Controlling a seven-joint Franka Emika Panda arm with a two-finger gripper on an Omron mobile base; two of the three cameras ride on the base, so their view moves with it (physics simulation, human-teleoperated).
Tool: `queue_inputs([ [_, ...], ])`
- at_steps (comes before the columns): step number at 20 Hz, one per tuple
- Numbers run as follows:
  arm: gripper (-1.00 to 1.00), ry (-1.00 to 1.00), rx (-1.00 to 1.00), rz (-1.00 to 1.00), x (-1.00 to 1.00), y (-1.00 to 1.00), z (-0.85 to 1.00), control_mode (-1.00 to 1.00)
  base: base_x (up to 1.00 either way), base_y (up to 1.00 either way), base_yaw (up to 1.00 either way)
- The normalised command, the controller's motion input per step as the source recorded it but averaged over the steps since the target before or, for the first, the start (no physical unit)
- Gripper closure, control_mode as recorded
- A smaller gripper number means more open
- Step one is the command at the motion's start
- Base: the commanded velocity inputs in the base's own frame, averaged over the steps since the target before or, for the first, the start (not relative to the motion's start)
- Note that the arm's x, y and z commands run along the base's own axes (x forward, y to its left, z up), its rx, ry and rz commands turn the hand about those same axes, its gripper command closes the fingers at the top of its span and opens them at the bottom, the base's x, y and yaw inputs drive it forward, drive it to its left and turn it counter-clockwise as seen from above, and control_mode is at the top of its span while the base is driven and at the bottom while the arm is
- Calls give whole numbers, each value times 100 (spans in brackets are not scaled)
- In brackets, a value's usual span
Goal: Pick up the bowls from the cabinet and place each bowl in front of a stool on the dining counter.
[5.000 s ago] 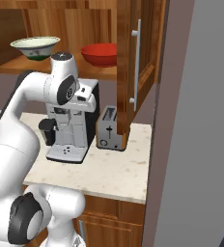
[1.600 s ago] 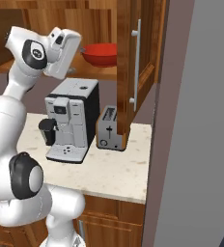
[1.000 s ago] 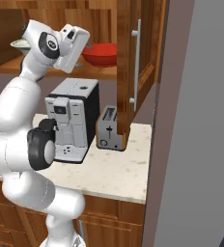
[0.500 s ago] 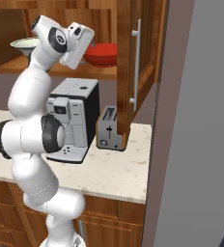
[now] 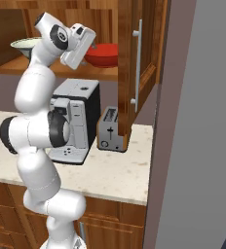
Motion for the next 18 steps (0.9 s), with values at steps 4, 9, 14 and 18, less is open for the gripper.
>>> queue_inputs([
  [4,-100,1,0,2,2,0,-9,-100,0,0,0],
  [9,100,0,2,1,0,0,-14,-100,0,0,0],
  [14,100,1,4,0,0,0,-17,-100,0,0,0],
  [18,100,0,1,0,0,0,-6,-100,0,0,0],
])
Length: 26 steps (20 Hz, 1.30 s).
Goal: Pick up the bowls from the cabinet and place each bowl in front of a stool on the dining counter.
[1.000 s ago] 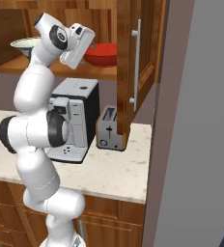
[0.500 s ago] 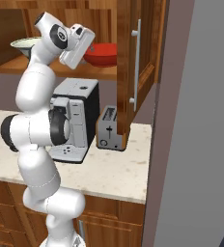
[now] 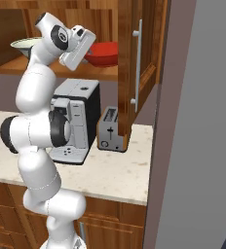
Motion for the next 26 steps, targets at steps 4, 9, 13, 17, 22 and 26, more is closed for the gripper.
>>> queue_inputs([
  [4,100,-2,0,0,0,0,0,-100,0,0,0],
  [9,100,-14,-2,0,-17,0,0,-100,0,0,0],
  [13,100,-15,-5,0,-50,0,0,-100,0,0,0],
  [17,100,-14,-8,1,-55,0,-7,-100,0,0,0],
  [22,100,-14,-4,3,-79,0,-1,-100,0,0,0],
  [26,100,-4,2,15,-98,-9,10,-100,0,0,0],
])
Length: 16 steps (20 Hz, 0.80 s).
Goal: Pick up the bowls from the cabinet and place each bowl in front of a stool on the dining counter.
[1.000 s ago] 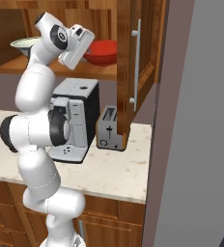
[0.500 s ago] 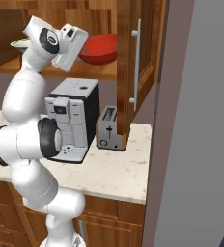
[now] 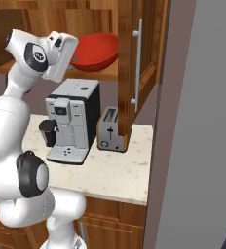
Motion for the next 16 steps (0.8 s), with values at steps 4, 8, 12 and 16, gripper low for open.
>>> queue_inputs([
  [4,100,0,4,24,-100,-13,2,-100,0,0,0],
  [8,100,9,0,32,-100,-12,0,-100,0,0,0],
  [12,100,9,0,41,-100,-3,0,-100,0,0,0],
  [16,100,8,-2,46,-100,0,0,-100,0,0,0],
])
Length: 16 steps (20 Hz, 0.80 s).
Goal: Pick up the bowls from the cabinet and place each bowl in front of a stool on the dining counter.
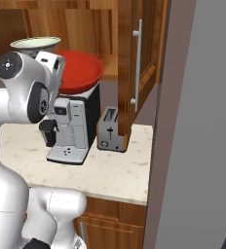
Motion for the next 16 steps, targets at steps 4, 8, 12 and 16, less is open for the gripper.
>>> queue_inputs([
  [4,100,13,-13,43,-94,-1,15,-100,0,0,0],
  [8,100,14,-17,27,-74,-1,0,-100,0,0,0],
  [12,100,14,-28,4,-44,0,-11,-100,0,0,0],
  [16,100,8,-20,-4,-24,0,-14,-100,0,0,0],
])
